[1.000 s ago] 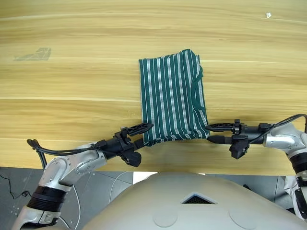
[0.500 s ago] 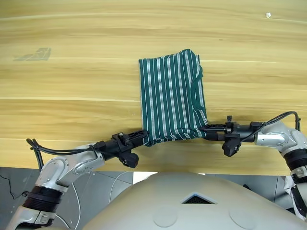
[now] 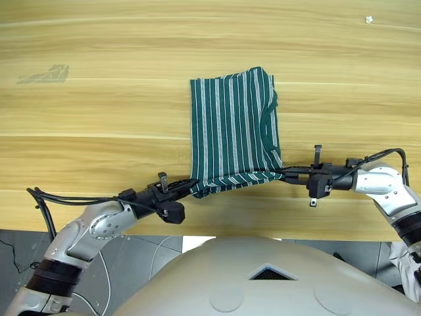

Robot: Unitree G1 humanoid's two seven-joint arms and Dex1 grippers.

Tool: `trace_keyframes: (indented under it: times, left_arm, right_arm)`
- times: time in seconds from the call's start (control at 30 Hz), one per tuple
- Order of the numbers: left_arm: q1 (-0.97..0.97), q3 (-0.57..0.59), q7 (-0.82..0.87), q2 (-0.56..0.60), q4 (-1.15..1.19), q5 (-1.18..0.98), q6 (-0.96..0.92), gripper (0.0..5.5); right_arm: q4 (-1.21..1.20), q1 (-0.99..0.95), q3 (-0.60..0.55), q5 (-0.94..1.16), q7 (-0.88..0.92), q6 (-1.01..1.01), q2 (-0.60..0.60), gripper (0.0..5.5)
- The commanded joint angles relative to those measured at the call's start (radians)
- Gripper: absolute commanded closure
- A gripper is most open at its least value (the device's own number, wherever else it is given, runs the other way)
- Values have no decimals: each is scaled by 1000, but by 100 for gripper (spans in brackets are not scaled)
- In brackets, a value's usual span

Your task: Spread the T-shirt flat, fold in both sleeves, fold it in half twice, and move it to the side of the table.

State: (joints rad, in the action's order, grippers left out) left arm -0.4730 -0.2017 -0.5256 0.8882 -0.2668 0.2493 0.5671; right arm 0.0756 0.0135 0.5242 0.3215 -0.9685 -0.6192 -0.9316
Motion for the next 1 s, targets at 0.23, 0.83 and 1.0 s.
trace_keyframes:
  times: [0.23, 0.83, 1.0]
  left_arm:
    - [-394, 378, -428, 219, -362, -750, -331, 537]
    - [140, 204, -429, 67, -230, -630, -695, 537]
    - [371, 100, -314, -88, -78, -529, -758, 537]
  right_arm:
    - [-390, 184, -210, 553, -372, 645, -310, 543]
    - [-239, -22, -334, 244, -349, 748, -33, 543]
    - [-37, -234, -314, 111, -326, 698, 104, 543]
